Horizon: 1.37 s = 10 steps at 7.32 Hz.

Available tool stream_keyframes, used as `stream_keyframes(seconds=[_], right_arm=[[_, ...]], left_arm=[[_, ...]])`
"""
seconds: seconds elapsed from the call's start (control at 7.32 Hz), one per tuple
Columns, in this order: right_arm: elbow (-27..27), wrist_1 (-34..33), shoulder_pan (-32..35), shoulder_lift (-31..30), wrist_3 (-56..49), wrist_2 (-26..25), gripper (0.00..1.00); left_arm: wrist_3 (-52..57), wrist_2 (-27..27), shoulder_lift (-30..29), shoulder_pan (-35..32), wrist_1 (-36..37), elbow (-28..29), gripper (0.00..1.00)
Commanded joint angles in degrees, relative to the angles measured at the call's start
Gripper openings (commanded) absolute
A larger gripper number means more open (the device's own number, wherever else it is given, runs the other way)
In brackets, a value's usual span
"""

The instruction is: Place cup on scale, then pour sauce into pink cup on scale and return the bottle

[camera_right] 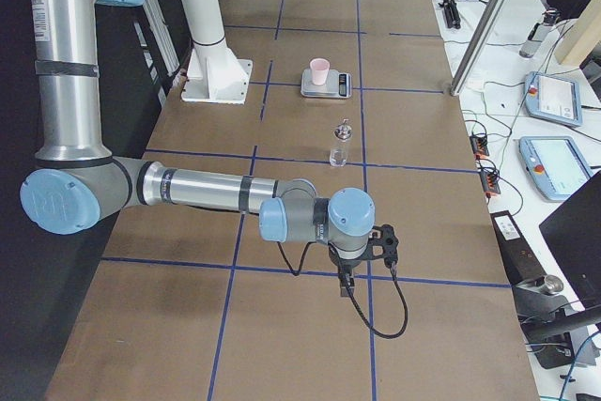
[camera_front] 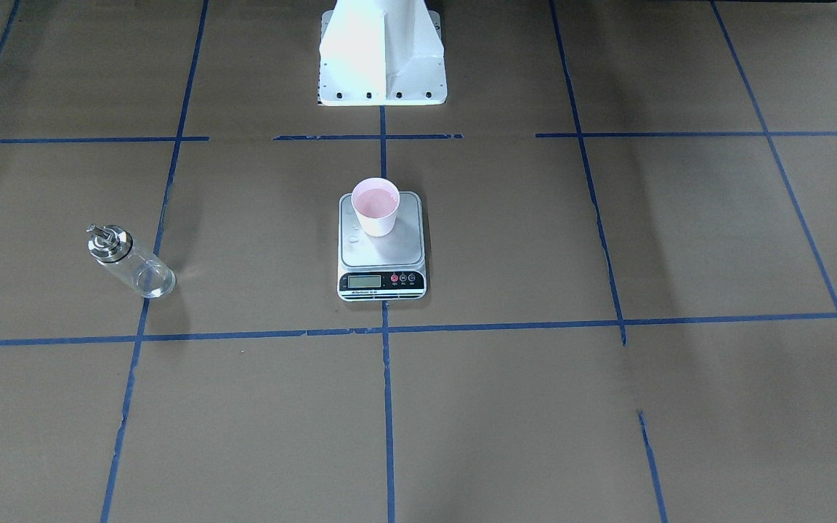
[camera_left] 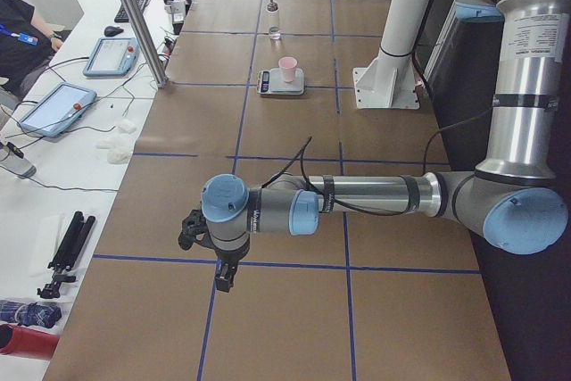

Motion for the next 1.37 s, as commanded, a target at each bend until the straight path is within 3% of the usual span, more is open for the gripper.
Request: stream_keyframes(seconds=[0.0,0.41,1.23], right_arm=[[-0.02,0.00,0.00,0.03,0.00,0.00,1.00],[-0.02,0.00,0.00,0.12,0.00,0.00,1.00],[-0.11,0.00,0.00,0.12,0.09,0.00,1.00]], left_arm=[[-4.60,-0.01,-0.15,-0.04,-1.51,-0.51,1.00],[-9.02,-0.01,-0.33,0.13,-0.90,-3.06,1.00],[-9.02,-0.10,0.28,3.37,-0.98,-2.45,1.00]])
